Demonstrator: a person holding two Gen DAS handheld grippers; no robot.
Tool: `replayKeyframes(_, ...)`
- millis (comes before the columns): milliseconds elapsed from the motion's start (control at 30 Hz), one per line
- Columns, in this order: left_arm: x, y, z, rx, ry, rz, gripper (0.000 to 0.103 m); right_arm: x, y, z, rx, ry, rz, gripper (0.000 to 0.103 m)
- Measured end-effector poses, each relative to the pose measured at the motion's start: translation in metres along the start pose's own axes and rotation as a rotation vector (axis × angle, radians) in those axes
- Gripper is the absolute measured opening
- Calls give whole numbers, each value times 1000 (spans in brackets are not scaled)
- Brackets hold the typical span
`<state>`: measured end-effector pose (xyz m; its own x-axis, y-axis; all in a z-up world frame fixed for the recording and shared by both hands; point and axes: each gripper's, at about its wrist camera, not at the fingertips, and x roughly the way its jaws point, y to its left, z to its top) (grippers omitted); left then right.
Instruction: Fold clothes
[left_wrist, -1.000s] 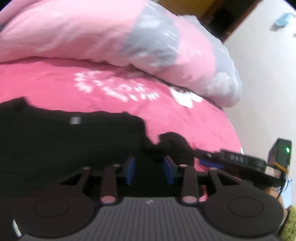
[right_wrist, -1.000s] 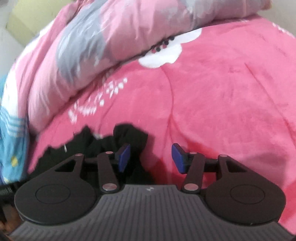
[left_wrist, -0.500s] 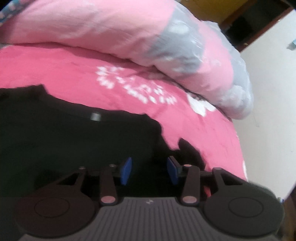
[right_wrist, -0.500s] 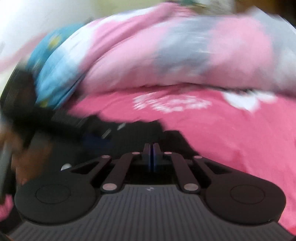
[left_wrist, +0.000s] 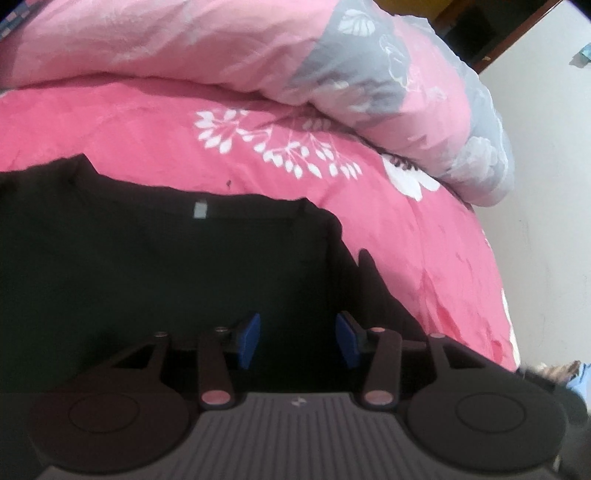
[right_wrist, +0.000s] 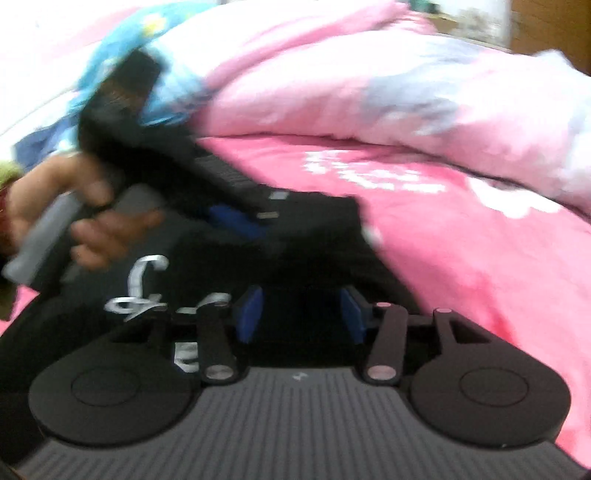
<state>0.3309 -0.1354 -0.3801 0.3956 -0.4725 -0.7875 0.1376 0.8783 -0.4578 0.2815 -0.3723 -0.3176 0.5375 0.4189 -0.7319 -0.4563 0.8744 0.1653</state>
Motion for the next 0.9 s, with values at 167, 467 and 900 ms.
replayKeyframes(167,1,-6,7,9,-16,-39,49,8,-50,-9,262,36,7,47)
replayKeyframes(467,37,-54,27,209,33,-41,42,23,-128,-23,669,102,20,38)
replayKeyframes(900,9,-83,21,380,-112,-38,8,-37,-96,-11,598,-124,-25,5)
